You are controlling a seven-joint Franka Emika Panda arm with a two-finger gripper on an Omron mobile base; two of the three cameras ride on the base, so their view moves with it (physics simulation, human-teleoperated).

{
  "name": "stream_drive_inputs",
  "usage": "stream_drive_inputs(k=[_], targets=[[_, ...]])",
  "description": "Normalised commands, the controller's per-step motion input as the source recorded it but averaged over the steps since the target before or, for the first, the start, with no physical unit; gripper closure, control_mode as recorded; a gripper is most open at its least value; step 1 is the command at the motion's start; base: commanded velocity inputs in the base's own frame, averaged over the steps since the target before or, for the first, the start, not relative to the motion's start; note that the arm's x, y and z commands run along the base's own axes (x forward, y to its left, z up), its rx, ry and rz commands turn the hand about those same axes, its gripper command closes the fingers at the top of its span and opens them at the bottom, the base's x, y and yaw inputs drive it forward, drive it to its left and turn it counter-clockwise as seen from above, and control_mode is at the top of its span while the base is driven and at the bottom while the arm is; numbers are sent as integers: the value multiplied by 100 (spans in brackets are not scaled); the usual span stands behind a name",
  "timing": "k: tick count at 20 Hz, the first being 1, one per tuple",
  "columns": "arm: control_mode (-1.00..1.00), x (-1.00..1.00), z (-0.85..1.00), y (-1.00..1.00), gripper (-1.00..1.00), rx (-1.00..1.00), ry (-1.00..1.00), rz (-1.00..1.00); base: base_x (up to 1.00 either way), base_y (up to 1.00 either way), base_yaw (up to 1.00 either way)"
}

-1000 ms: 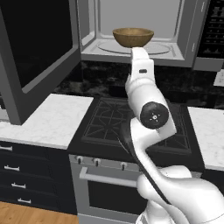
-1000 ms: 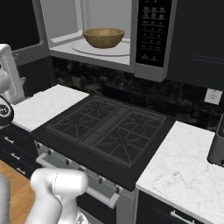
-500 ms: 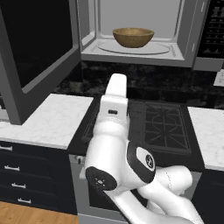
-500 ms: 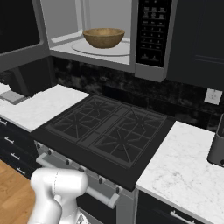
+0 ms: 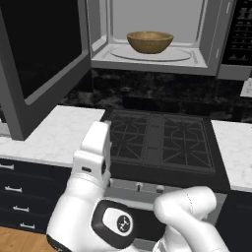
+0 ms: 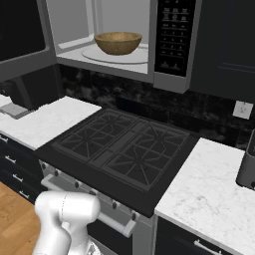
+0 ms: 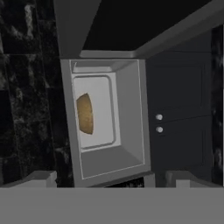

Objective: Pick the bell pepper from the sink and place it in the bowl. Then pick the bowl and place it in the microwave. Then close the microwave door and press the start button.

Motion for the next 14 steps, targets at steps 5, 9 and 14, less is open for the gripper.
stream_drive_inputs(k=[5, 9, 14], targets=[[-100, 33, -44, 53, -100, 0, -1, 0, 0, 0, 0], [-100, 58, -58, 5, -100, 0, -3, 0, 0, 0, 0], [-100, 67, -51, 0, -100, 1, -10, 0, 0, 0, 0]])
